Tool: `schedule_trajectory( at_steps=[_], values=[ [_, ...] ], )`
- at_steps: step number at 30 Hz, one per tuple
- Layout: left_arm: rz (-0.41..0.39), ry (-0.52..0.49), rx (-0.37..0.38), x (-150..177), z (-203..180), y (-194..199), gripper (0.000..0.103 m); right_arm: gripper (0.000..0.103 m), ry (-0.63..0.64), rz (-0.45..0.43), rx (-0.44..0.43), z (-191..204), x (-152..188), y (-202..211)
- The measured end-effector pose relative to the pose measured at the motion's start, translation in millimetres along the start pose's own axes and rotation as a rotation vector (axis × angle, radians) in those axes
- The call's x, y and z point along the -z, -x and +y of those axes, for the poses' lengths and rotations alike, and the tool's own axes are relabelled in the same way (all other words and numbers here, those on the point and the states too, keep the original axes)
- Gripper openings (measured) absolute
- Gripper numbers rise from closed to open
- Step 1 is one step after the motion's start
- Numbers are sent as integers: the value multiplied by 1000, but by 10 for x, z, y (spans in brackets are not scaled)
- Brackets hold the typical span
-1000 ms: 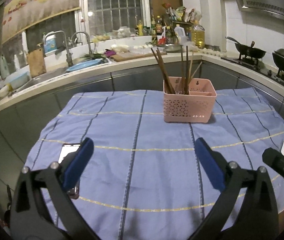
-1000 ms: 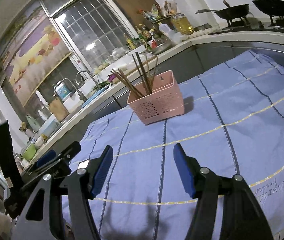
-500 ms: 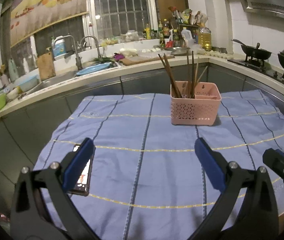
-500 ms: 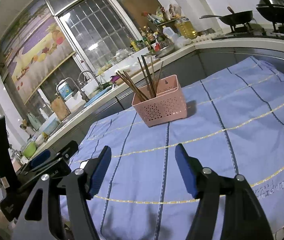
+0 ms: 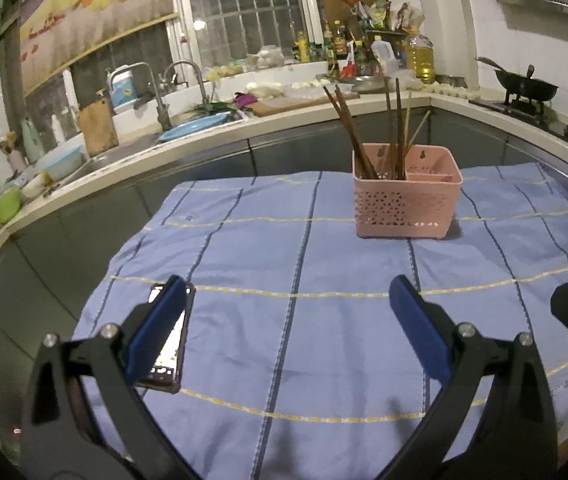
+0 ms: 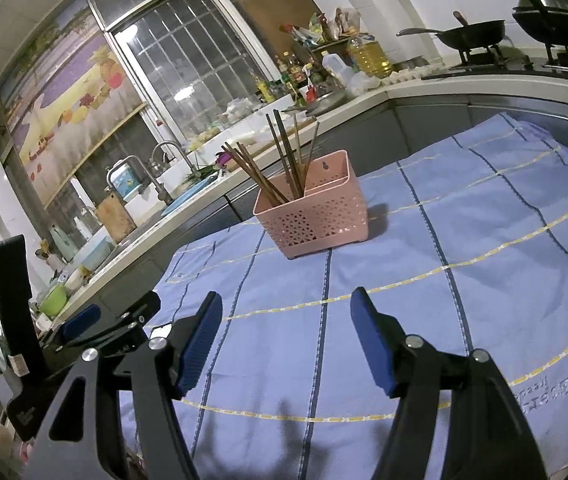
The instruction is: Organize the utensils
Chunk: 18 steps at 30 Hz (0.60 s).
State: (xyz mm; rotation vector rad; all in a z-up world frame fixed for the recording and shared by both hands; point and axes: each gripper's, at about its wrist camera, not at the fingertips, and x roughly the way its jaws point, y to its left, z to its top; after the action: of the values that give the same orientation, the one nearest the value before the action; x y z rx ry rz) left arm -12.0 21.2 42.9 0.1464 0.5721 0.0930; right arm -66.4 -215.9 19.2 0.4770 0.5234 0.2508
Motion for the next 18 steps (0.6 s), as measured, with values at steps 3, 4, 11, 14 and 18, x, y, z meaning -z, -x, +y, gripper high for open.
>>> schedule_trajectory(
  at_steps=[3,4,11,14,18],
  values=[
    [2,-9,-11,1,-19,-18,97,67,-6,-3,1,-15,-5,-14],
    [2,-14,-15,5,-28,-21,97,67,-7,-3,1,-20,-6,-18],
    [-4,-17,-24,-4,-49,-11,97,67,-6,-6,2,-16,-2,-16],
    [-7,-24,-34,4,-64,-4,97,67,-11,-7,-2,-25,-2,-32],
    [-3,-23,-36,1,-65,-6,97,67,-10,-6,-2,-24,-1,-33]
  ],
)
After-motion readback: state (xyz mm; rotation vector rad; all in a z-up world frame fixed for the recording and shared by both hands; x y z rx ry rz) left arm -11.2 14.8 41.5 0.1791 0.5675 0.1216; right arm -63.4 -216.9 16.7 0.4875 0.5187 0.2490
